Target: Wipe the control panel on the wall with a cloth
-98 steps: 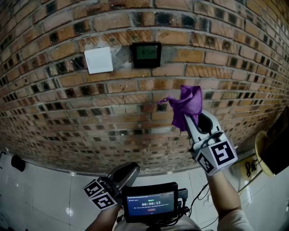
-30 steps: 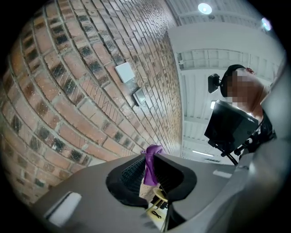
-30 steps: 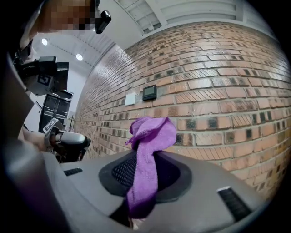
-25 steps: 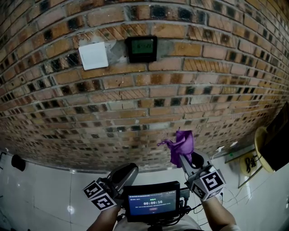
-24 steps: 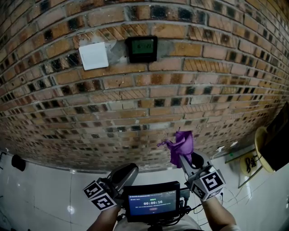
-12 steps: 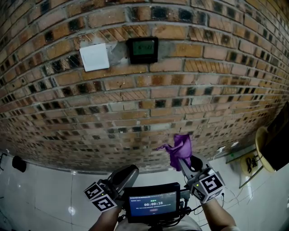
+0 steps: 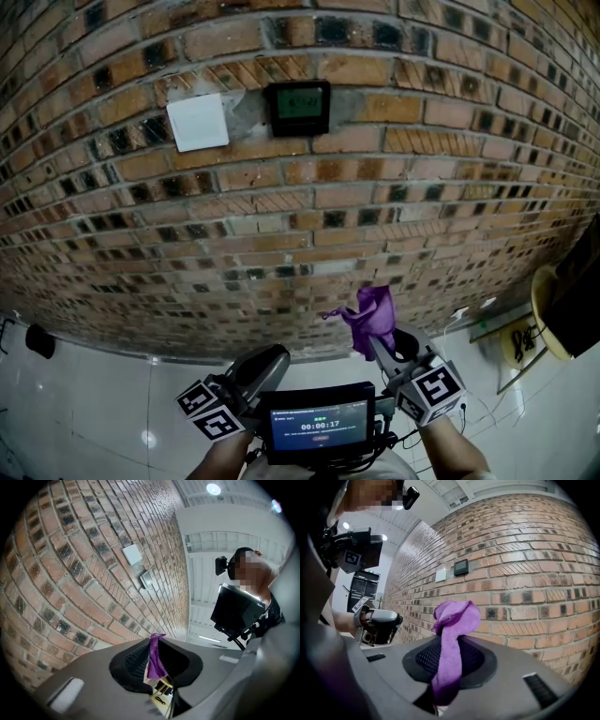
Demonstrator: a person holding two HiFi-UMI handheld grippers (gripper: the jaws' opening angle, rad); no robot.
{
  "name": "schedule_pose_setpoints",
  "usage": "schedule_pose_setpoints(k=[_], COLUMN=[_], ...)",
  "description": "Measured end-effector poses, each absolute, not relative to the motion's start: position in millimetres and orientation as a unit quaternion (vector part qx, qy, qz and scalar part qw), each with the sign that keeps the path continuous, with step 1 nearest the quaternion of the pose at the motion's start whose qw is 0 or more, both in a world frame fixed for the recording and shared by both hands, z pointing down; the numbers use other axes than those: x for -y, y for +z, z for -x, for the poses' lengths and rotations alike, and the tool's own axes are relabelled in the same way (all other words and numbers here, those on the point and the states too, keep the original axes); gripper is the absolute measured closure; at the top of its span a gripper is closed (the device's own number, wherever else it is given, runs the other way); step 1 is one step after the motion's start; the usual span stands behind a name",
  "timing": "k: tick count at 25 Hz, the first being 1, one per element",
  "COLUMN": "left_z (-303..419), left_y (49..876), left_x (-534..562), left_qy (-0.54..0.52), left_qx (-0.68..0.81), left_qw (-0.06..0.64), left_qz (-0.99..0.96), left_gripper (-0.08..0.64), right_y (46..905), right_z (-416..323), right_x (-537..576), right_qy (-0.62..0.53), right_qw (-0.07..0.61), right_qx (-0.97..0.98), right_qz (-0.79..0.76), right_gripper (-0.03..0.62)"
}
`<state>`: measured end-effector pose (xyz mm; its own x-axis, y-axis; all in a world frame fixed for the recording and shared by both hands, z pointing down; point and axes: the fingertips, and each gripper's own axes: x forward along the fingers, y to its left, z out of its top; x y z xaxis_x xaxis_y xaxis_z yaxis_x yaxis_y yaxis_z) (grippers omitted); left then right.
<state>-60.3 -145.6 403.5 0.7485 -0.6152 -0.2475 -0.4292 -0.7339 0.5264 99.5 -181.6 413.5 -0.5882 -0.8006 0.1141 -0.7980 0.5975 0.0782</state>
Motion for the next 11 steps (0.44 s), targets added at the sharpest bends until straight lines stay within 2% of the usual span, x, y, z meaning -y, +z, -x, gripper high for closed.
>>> schedule_pose_setpoints(k=[11], left_z=[58.7], left_y=[403.3], left_x=[147.0], left_qy=[-0.206], left_qx=[0.29], left_qw=[0.225], left_qz=[-0.907], left_gripper=[0.503], right_y=[415.4], right_z=[-99.3], right_x=[183.6], right_qy=[-0.011], right_qw=[0.075], right_qx=[0.894], right_qz=[-0.443], right_gripper=[0.5])
